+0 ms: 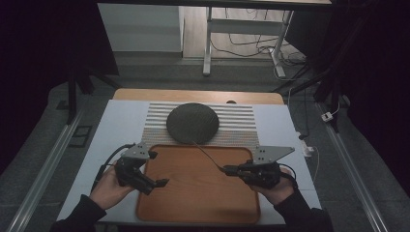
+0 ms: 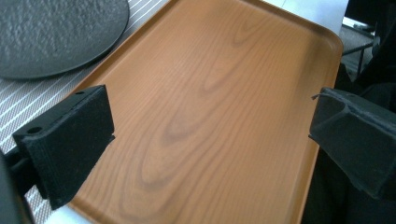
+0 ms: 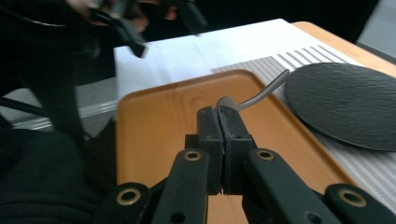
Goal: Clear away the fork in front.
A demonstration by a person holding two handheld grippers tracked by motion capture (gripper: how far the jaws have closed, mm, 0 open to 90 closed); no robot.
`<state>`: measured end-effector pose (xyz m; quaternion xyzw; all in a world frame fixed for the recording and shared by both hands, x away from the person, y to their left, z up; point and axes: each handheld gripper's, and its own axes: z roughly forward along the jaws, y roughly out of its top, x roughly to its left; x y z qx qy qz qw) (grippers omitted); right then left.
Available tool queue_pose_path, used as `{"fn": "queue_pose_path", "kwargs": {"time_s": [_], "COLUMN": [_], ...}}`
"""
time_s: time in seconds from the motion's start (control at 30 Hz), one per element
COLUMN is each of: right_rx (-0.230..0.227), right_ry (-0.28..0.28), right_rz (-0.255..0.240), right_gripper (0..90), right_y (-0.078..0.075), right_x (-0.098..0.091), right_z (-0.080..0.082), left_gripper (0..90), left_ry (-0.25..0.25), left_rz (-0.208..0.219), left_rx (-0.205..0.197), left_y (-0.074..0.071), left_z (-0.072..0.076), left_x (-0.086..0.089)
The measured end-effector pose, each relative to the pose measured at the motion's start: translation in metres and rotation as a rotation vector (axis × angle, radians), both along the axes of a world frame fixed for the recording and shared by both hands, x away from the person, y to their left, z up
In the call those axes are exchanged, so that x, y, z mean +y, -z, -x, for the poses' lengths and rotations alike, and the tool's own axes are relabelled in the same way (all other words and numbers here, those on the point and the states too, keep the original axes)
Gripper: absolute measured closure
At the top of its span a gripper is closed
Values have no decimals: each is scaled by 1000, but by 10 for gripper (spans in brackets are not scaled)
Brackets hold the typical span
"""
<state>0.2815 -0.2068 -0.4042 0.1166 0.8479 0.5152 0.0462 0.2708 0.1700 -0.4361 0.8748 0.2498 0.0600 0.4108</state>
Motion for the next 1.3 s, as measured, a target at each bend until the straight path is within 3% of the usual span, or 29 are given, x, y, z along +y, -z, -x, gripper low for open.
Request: {"fn": "queue_pose_path", "kwargs": {"time_s": [0.23,0.33,0.53,0.63,0.7,0.73,0.83,1.03,1.1,1.3], "right_rx": [45,63,69,70,69,72,75,76,79,75], "right_ry": [-78,-120,-189,-218,-233,-241,-257,-285,-298,-318], "right_rz": [-29,-39,-24,-14,-9,-8,-6,4,11,18], "right_gripper": [891,891,891,891,891,891,891,891,891,890], "right_y": [2,2,2,2,1,1,1,0,0,0], "right_x": [2,5,12,15,17,17,18,20,20,21], "right_z": [14,18,22,24,25,25,26,26,26,26], "left_gripper": [0,2,54,126,192,224,326,519,568,700], "left_ry": [83,130,221,285,302,343,396,464,464,536], "left_rz": [-26,-56,-102,-134,-143,-164,-192,-204,-204,-232], "left_rx": [-34,-50,-96,-140,-147,-155,-161,-176,-177,-191], "left_y": [0,1,-1,-4,-5,-5,-6,-7,-7,-8], "left_z": [-10,-14,-18,-18,-18,-18,-17,-16,-15,-12], "left_x": [-15,-23,-41,-52,-54,-58,-61,-62,-63,-64]}}
